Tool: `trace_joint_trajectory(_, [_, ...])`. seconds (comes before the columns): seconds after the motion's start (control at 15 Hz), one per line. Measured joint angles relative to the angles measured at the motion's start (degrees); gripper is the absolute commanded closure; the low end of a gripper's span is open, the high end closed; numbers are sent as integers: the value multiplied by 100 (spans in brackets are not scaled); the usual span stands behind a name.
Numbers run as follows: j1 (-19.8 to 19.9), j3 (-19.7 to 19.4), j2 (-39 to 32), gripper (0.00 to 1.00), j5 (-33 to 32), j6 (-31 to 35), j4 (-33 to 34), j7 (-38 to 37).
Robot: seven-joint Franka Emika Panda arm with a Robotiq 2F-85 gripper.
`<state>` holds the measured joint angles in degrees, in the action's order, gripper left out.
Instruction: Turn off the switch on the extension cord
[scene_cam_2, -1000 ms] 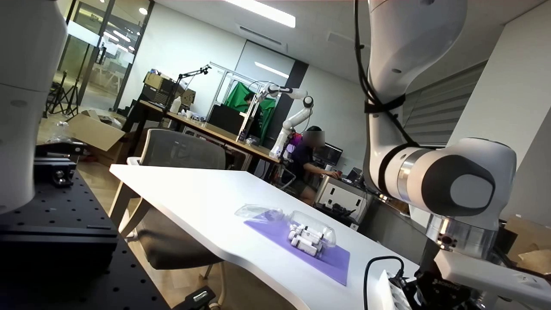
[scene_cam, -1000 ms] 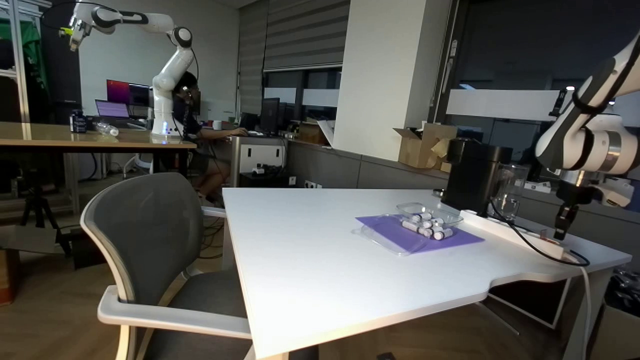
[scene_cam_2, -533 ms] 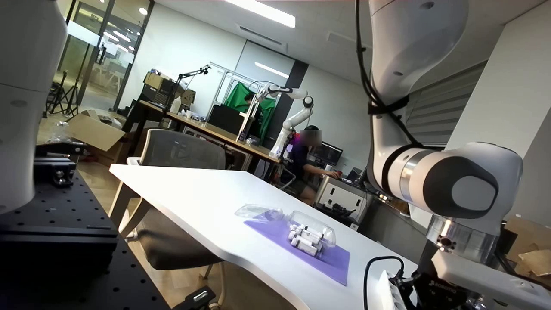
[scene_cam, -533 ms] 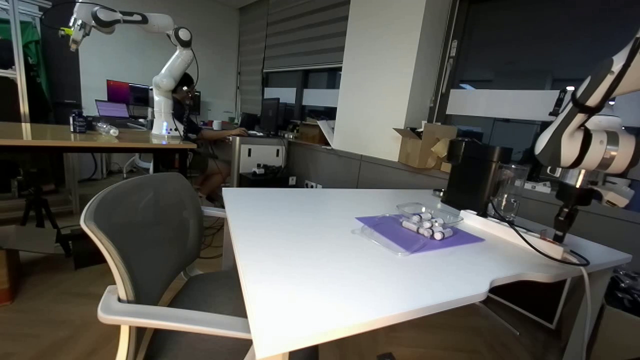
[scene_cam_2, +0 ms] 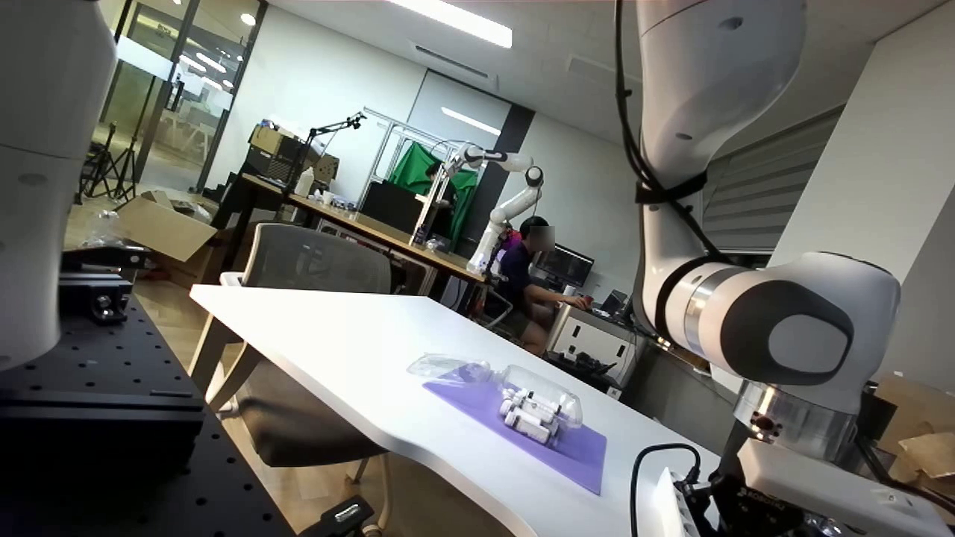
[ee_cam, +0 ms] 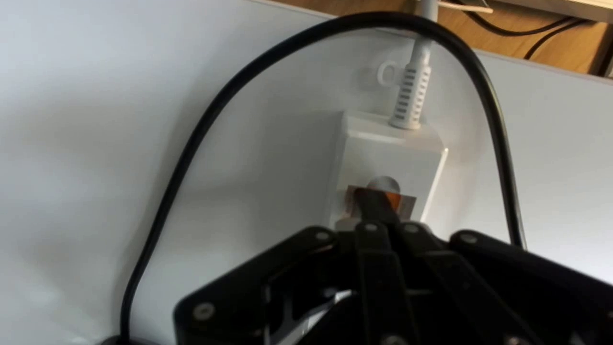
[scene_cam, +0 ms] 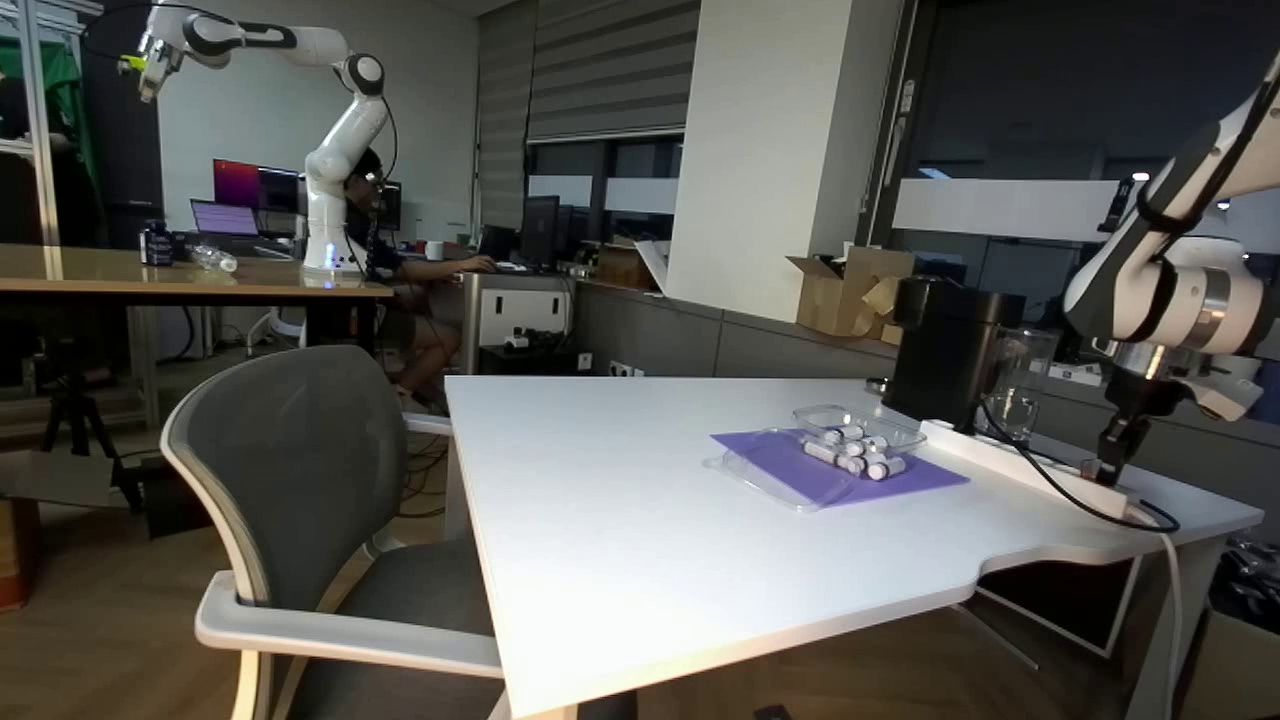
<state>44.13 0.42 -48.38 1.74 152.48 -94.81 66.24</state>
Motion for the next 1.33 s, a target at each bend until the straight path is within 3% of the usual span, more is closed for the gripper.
trace_joint_trajectory(0.4, [0,-15,-61,100,52,-53,108,-42])
trace_joint_trajectory(1.0, [129,5,-566,100,426,-1718,1355,-45])
trace_joint_trajectory(1.33, [153,111,-511,100,569,-1808,1427,21])
